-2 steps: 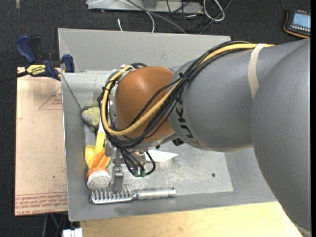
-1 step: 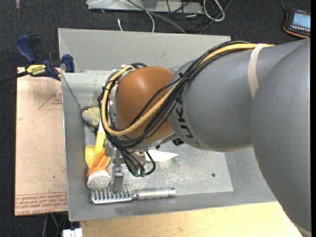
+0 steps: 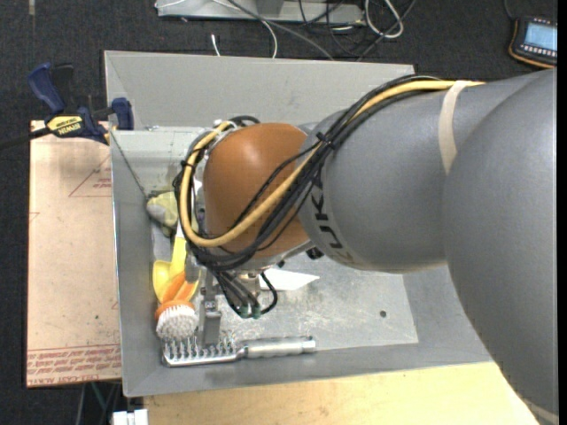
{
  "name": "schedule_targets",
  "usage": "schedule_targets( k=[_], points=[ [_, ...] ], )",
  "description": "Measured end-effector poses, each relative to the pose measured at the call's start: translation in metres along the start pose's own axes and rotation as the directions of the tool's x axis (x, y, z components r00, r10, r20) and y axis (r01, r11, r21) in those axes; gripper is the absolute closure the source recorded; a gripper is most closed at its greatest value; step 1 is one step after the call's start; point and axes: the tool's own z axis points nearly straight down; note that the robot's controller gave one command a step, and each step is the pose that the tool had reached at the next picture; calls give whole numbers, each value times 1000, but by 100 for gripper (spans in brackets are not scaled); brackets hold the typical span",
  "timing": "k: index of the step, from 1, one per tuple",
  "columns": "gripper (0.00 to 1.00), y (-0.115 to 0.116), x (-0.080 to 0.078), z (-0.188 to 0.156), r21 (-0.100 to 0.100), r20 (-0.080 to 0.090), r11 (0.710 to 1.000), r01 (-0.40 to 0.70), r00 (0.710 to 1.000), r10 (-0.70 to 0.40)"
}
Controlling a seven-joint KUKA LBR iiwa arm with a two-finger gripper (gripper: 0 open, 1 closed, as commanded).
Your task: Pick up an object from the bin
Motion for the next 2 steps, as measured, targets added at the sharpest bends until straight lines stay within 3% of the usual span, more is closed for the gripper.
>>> schedule_targets(
  k=[1, 2],
  points=[
    [0, -41, -7, 20, 0, -2, 1000, 21, 1000, -21],
    [0, 13, -10, 79, -3, -2, 933, 360, 933, -360]
  ],
)
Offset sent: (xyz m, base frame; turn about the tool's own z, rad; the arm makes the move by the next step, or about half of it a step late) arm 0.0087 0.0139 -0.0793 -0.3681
